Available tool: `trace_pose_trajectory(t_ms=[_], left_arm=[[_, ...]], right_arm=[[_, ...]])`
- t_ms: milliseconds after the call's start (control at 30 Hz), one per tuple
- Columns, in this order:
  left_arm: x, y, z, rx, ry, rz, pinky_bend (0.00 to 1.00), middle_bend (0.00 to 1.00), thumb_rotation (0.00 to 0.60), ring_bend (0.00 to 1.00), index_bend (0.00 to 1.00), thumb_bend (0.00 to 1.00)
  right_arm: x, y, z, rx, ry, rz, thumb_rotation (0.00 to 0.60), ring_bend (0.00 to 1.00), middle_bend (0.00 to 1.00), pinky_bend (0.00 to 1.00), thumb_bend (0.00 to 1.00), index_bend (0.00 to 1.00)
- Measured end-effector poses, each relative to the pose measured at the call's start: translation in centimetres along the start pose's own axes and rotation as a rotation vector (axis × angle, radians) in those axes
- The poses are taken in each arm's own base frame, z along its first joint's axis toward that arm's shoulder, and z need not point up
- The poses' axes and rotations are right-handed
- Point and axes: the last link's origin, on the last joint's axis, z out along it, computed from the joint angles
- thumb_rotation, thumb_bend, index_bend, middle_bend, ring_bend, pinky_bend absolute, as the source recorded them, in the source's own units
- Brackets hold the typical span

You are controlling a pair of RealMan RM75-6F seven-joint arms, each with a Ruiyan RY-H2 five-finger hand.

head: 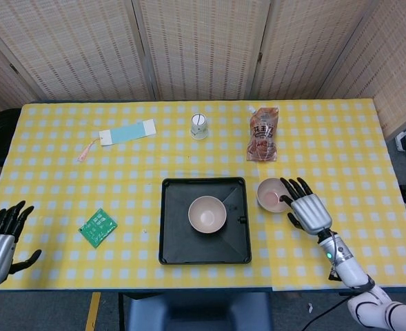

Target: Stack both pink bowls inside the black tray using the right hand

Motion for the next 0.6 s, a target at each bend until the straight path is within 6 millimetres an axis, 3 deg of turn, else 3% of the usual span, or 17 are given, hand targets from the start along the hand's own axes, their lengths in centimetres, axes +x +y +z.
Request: trace_pose_trajectory(t_ms=[267,600], left_arm=[[0.0,-0.1,0.1,0.002,-0.006,-0.001,0.00,0.00,0.600,0.00,0.00,0.28],[0.1,-0.1,0.0,-0.001,-0.005,-0.006,0.00,0.00,0.600,0.00,0.00,0.28]], right_arm=[[-0.9,-0.6,1.2,0.011,-0.020,0.005,0.600,0.00,0.00,0.00,0.47,0.45],[-1.2,-1.2,2.1,0.015,0.000,0.016,0.600,0.00,0.00,0.00,0.48,0.64]])
